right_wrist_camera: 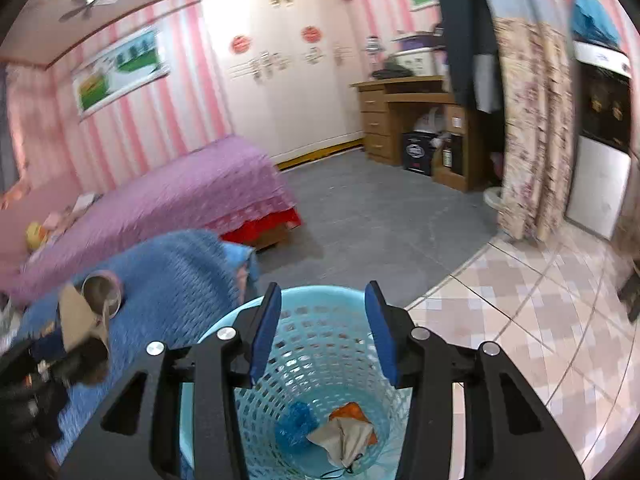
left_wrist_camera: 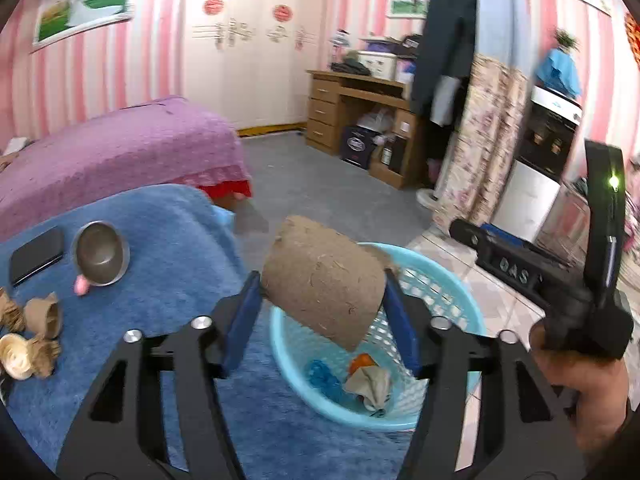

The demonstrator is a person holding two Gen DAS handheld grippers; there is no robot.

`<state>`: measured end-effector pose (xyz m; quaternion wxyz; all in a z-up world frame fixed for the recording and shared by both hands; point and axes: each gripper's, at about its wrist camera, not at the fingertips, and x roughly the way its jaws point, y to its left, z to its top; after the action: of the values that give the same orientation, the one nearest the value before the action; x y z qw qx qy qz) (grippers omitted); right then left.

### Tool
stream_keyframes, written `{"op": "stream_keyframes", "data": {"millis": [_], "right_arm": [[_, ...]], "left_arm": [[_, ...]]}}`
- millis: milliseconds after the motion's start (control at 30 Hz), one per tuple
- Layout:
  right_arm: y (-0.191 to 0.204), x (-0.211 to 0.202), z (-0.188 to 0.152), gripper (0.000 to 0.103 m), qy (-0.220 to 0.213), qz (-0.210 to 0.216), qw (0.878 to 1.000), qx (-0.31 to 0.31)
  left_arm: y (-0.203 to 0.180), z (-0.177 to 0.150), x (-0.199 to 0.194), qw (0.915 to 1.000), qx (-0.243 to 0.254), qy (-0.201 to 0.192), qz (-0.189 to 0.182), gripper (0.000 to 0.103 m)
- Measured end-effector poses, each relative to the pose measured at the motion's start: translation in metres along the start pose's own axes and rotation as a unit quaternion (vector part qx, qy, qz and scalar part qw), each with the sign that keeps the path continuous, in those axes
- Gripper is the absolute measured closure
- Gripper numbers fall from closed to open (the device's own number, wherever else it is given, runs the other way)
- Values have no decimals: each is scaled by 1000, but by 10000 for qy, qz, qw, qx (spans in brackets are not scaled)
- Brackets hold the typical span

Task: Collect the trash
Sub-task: 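Carry cardboard and tissue to the wastebasket and release both into it, then return both tools to the bed over the remaining trash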

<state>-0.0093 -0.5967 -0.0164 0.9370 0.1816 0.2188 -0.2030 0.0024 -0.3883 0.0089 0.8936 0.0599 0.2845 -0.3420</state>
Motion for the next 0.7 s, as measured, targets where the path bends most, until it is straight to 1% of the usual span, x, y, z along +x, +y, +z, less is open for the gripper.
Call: {"op": "stream_keyframes", "data": {"millis": [33, 67, 100, 167, 267, 367, 433, 533, 567, 600, 667, 700], "right_arm": [[-3, 0, 0, 59, -18, -37, 10000, 48], [-5, 1, 1, 59, -8, -40, 10000, 66], [-5, 2, 1, 59, 20, -34, 10000, 60], [-3, 5, 0, 59, 76, 10, 10000, -27], [4, 4, 1, 59, 46, 78, 9999, -125], [18, 9, 0, 59, 137, 206, 9995, -219], [31, 10, -1, 59, 156, 294, 9990, -308], [53, 9, -3, 59, 169, 444, 9978, -461], [63, 8, -5, 59, 182, 504, 9971, -534], [70, 7, -7, 59, 189, 551, 9966, -584], [90, 6, -12, 59, 220, 669, 9949, -722], [98, 5, -14, 59, 232, 715, 9942, -769]], "left_arm": [[-4, 1, 4, 9999, 25, 85, -93, 24], [-6, 1, 5, 9999, 29, 64, -73, 19], [-6, 1, 3, 10000, 46, 2, -16, 17], [-5, 2, 0, 9998, 149, -62, 83, 17], [14, 3, -11, 9991, 100, -161, 367, 17], [43, 1, -30, 9974, 3, -280, 660, 17], [68, -4, -45, 9952, -9, -313, 932, 17], [114, -11, -70, 9900, -155, -328, 1366, 17], [128, -13, -78, 9877, -226, -337, 1508, 17], [151, -17, -92, 9834, -352, -378, 1737, 17], [178, -23, -107, 9773, -462, -415, 2023, 16], [199, -32, -118, 9717, -492, -435, 2271, 13]]}}
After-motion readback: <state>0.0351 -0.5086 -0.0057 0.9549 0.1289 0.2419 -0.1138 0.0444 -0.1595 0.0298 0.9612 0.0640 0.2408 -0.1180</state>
